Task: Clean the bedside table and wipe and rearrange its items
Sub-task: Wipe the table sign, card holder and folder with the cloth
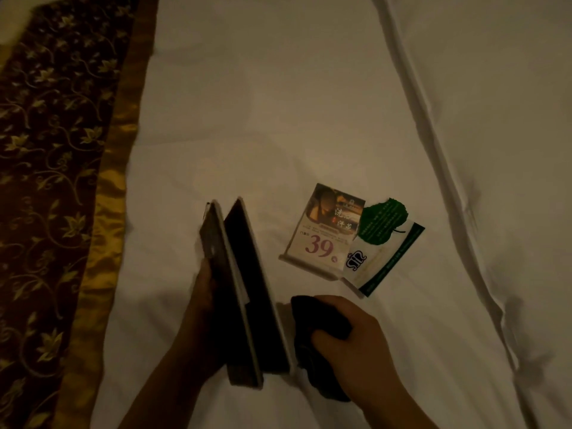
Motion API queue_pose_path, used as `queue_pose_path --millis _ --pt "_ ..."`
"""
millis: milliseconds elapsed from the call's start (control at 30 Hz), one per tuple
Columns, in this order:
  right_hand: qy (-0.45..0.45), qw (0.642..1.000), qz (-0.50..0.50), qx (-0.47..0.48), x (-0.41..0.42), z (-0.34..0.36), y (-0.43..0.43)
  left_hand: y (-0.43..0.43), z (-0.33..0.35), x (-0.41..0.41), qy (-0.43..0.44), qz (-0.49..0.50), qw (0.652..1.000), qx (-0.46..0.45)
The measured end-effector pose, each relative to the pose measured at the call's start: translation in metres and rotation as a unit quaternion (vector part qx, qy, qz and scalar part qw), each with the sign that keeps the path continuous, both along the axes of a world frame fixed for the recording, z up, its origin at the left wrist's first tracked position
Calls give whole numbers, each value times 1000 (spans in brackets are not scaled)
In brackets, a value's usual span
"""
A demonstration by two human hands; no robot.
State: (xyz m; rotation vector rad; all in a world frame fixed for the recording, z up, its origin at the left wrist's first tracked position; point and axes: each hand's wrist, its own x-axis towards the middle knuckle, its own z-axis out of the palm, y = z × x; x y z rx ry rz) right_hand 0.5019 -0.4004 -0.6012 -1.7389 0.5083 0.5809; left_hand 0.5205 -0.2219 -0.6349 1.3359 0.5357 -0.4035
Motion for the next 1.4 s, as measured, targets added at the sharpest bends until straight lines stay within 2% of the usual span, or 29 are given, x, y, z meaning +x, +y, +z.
queue_pose_path --millis 67,200,333,400,467,533,600,933,1167,1300,1400 --pt "-19 1000 -21 -7 4 1 -4 26 11 19 -2 24 999 40" --pt "-45 997 -51 -23 14 2 -9 47 0 26 98 -3 990 98" --pt "-81 994 -59 -33 21 2 -9 45 -2 33 110 26 976 184" --pt "-94 993 -55 -42 22 2 -8 36 -4 29 80 10 966 245" --pt "-100 992 -49 -52 22 1 -6 24 -3 21 34 -23 942 334" --pt "-109 991 -39 -63 22 2 -4 14 0 15 4 -47 895 444" --pt "-116 990 -34 -66 22 3 -3 5 9 13 -15 -57 866 497" --pt "-126 989 -53 -49 18 14 -22 -2 35 10 -77 -148 839 519" --pt "-104 993 -40 -32 9 27 -56 -9 38 2 -37 -141 848 510" --pt "-103 993 -46 -38 7 33 -77 -29 37 -1 -47 -172 806 564" --pt "-95 992 -55 -54 3 34 -89 -63 29 10 -91 -213 810 539"
